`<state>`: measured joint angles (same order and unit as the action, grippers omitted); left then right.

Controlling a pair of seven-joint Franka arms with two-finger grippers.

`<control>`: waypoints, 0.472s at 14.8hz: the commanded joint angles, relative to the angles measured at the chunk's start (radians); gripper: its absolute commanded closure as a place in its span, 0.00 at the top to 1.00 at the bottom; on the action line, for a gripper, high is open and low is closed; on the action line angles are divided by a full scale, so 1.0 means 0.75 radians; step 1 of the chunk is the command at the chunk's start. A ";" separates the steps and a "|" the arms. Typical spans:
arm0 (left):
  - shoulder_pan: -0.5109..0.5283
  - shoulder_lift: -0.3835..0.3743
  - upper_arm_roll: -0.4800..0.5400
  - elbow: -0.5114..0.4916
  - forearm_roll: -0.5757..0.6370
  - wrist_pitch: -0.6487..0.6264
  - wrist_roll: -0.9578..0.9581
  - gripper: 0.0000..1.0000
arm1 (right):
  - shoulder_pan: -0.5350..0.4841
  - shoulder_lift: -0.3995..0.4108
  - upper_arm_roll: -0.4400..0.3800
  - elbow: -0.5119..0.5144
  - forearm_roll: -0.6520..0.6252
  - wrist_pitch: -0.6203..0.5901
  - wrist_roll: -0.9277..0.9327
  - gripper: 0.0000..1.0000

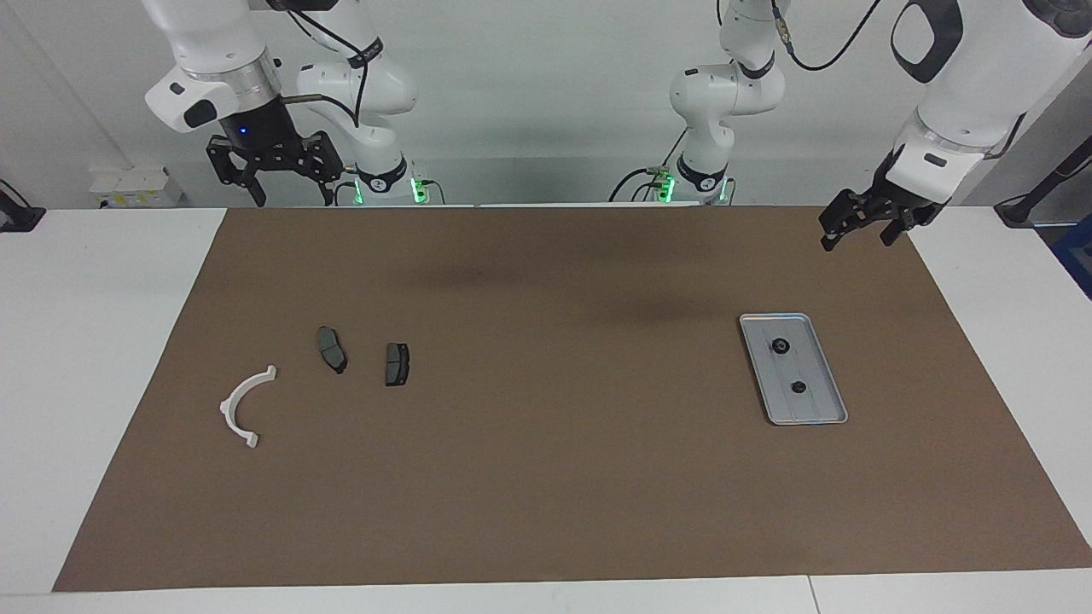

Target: Pick bearing gear from pile to tray

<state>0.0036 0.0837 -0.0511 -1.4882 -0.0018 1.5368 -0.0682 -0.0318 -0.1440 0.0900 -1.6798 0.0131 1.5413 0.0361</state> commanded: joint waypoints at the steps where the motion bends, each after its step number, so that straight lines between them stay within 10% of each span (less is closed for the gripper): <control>1: -0.031 0.040 0.009 0.048 0.062 -0.022 0.009 1.00 | -0.021 -0.008 0.009 -0.018 0.028 0.019 0.015 1.00; 7: -0.056 -0.042 0.007 -0.108 0.052 0.004 0.040 1.00 | -0.021 -0.008 0.009 -0.018 0.028 0.019 0.015 1.00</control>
<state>-0.0294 0.0909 -0.0555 -1.5277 0.0197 1.5324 -0.0559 -0.0319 -0.1440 0.0900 -1.6799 0.0131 1.5413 0.0361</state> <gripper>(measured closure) 0.000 0.000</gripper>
